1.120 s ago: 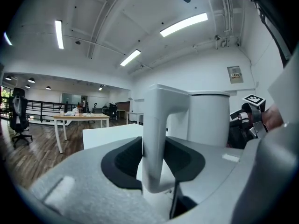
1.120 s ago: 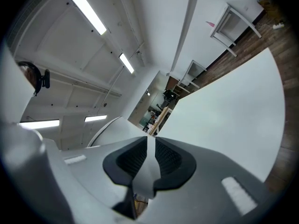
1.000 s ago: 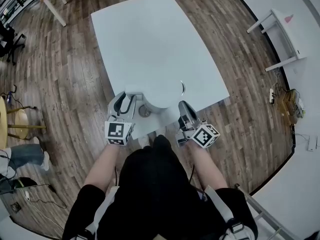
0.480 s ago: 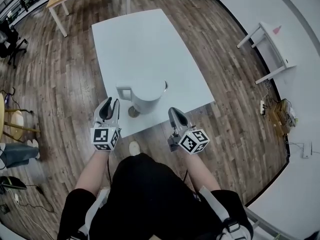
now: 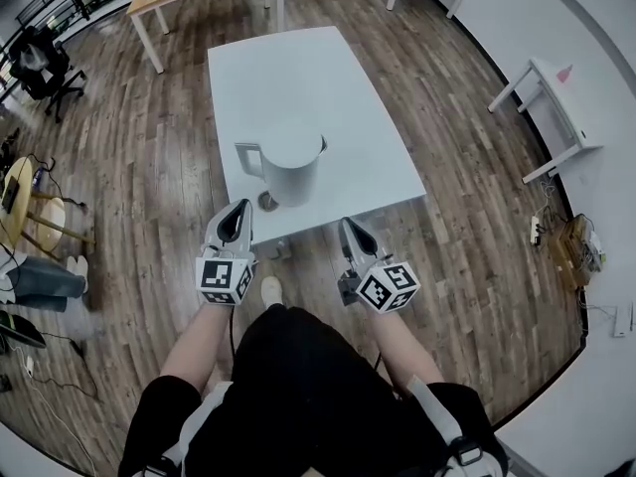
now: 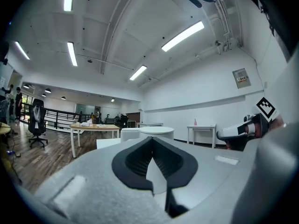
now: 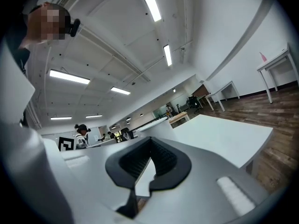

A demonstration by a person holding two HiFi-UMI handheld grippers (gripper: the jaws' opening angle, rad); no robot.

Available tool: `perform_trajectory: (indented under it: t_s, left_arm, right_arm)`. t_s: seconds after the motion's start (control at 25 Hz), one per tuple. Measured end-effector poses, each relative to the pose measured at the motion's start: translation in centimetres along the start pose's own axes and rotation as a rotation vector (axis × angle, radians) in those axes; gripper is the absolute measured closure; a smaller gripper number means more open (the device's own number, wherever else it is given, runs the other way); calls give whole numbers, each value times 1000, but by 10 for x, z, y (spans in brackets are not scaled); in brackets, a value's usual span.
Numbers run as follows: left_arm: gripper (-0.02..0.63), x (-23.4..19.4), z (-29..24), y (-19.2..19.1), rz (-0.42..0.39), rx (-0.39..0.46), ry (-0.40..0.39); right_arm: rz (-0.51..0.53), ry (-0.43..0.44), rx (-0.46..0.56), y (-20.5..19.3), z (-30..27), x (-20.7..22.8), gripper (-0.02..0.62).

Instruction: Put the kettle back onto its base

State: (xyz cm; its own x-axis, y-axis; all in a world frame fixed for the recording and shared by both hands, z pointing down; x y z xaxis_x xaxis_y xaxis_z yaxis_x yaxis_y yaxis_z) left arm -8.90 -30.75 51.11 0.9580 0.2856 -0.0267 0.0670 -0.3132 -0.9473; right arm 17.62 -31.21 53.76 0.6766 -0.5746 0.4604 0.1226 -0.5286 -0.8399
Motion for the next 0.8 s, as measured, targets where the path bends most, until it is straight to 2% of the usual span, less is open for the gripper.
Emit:
perform_trajectory:
  t_s: [0.24,0.48,0.8]
  left_arm:
    - [603,18,46,-5,1,11,9]
    - [603,15,68,-1,-9,39,29]
    - [603,3,89,11,-3,92,-48]
  right_arm:
    - [63,26,16,-9,19,-16,595]
    - [85,10,28,-13,36,-31,595]
    - [92,-25,74,-8,38,-63,595]
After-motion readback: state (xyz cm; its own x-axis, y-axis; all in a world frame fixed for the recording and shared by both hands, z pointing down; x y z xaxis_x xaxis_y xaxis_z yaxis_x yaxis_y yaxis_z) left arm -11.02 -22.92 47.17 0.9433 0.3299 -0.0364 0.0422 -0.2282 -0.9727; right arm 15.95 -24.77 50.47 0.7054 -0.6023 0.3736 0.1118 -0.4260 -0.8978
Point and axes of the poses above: the fingertips, and each gripper's own axes: z backward along the fingers, x to its right, y out of its top, the point moved 6 cm from there along z, backward along the fingers, and after that the axes turned 15 degrees about -x, right-handed, at the moved point
